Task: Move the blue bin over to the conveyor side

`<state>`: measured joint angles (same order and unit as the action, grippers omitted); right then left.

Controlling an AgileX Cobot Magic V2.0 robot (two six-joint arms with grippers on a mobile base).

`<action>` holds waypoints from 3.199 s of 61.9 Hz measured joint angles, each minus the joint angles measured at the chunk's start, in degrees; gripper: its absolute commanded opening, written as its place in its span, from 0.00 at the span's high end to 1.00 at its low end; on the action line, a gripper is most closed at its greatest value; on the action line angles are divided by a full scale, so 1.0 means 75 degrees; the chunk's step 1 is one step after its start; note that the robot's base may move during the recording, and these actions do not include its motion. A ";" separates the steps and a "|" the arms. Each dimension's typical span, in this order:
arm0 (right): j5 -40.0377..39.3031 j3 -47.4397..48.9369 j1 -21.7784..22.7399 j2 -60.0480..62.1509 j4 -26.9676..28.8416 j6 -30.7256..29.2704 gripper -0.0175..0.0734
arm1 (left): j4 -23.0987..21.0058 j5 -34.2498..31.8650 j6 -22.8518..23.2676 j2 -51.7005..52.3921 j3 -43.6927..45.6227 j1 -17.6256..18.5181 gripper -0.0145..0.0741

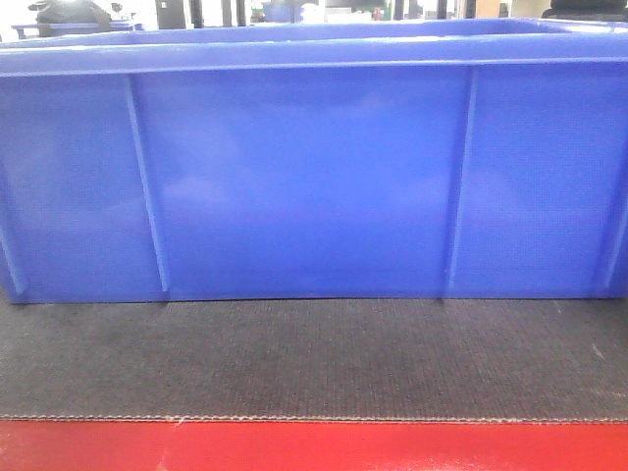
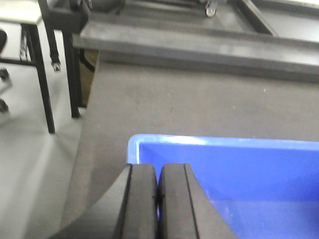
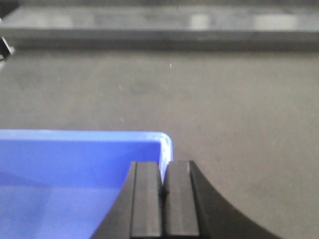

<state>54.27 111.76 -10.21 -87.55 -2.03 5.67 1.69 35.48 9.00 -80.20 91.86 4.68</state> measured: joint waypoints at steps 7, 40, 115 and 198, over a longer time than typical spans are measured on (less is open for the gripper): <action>-0.0302 -0.0048 0.0000 0.0456 0.0080 0.0000 0.89 | 0.0031 0.0000 0.0000 0.0304 0.0000 0.0000 0.85; -0.4058 -0.5273 0.0000 0.3647 0.0080 0.0000 0.90 | -0.0066 -0.1391 0.0000 0.2352 -0.3592 0.0000 0.85; -0.6789 -1.2956 0.0000 1.0618 0.0080 0.0000 0.90 | -0.0096 -0.4836 0.0000 0.8488 -1.0088 0.0000 0.85; -0.6851 -1.4902 0.0997 1.1641 0.0450 -0.0480 0.90 | -0.0096 -0.4836 0.0000 0.8541 -1.0118 0.0000 0.85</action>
<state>2.89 0.00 -2.74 -0.25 1.35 2.07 0.96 -0.79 9.00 -16.14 15.97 4.68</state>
